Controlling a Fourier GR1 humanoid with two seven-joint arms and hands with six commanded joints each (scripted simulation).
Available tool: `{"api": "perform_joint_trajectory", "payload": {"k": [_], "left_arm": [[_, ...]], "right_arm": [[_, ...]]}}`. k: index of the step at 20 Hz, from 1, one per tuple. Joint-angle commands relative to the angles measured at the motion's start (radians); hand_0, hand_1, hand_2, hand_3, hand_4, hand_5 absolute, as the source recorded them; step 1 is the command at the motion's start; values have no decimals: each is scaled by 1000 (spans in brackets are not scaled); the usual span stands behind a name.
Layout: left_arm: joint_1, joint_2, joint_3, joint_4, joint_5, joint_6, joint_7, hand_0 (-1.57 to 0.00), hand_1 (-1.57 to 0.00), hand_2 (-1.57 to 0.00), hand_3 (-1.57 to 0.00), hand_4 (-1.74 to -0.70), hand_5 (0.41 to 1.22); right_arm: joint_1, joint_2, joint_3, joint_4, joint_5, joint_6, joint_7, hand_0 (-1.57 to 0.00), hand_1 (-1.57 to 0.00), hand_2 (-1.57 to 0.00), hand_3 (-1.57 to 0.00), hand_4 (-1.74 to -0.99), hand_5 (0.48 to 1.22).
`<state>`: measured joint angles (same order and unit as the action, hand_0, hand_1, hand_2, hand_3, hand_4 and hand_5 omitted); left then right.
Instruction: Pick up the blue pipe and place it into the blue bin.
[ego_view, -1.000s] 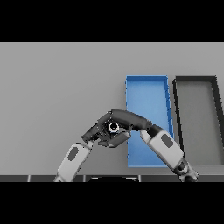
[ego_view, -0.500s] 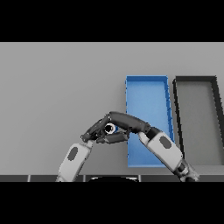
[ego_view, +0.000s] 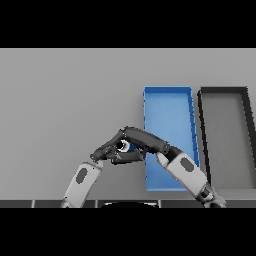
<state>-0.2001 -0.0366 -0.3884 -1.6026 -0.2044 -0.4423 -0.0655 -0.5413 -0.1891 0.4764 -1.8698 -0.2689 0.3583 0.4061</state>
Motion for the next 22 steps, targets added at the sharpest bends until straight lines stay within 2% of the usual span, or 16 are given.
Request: {"api": "perform_joint_trajectory", "payload": {"k": [1, 3, 5, 7, 8, 9, 10, 13, 15, 18, 20, 22], "left_arm": [[3, -5, 6, -3, 1, 1, 23, -383, -351, -338, -305, -1085, 1029], [6, -15, 13, -12, 10, 8, 95, -244, -224, -216, -195, -1017, 848], [17, -24, 14, -13, 17, 12, 122, -156, -143, -138, -124, -980, 704], [43, -28, 9, -21, 34, 4, 148, -100, -91, -88, -79, -969, 603], [38, -24, 11, -12, 20, 15, 132, -79, -73, -70, -63, -968, 567], [37, -15, 12, -16, 11, 20, 133, -63, -58, -56, -50, -955, 538], [31, -20, 11, -9, 3, 27, 144, -50, -46, -45, -40, -947, 513], [31, -13, 13, 14, -7, 27, 142, -25, -23, -22, -20, -922, 482], [32, -24, 5, 12, -7, 30, 146, -16, -14, -14, -12, -913, 470], [23, -14, 19, 26, -6, 27, 149, -8, -7, -7, -6, -907, 450], [27, -17, 10, 13, -3, 21, 156, -5, -4, -4, -3, -906, 441], [42, -14, 6, -10, 3, 18, 166, -3, -2, -2, -2, -905, 435]], "right_arm": [[-14, 11, 6, 4, 14, -6, 16, -1567, -1567, -1567, -1563, -1739, 1214], [-1, 2, 10, -15, 23, -5, -15, -1568, -1568, -1569, -1566, -1740, 1217], [0, 10, 21, -17, 39, -20, -16, -1569, -1569, -1569, -1568, -1740, 1218], [6, 14, 25, -17, 27, -21, 1, -1570, -1570, -1570, -1569, -1740, 1219], [-11, 22, 8, -7, 10, -29, 20, -1570, -1570, -1570, -1569, -1741, 1220], [8, 18, 10, -19, -3, -28, 1, -1570, -1570, -1570, -1570, -1741, 1220], [6, 23, 7, -22, -6, -36, -19, -1570, -1570, -1570, -1570, -1741, 1220], [-31, 33, -38, -28, -106, -50, 51, -1571, -1571, -1571, -1570, -1741, 1221], [-67, 54, -76, -40, -182, -85, 123, -1571, -1571, -1571, -1571, -1741, 1221], [-199, 42, -168, -36, -302, -123, 176, -1571, -1571, -1571, -1571, -1741, 1221], [-318, 15, -247, 10, -395, -119, 178, -1571, -1571, -1571, -1571, -1741, 1221], [-391, -17, -311, 54, -412, -147, 165, -1571, -1571, -1571, -1571, -1741, 1221]]}}
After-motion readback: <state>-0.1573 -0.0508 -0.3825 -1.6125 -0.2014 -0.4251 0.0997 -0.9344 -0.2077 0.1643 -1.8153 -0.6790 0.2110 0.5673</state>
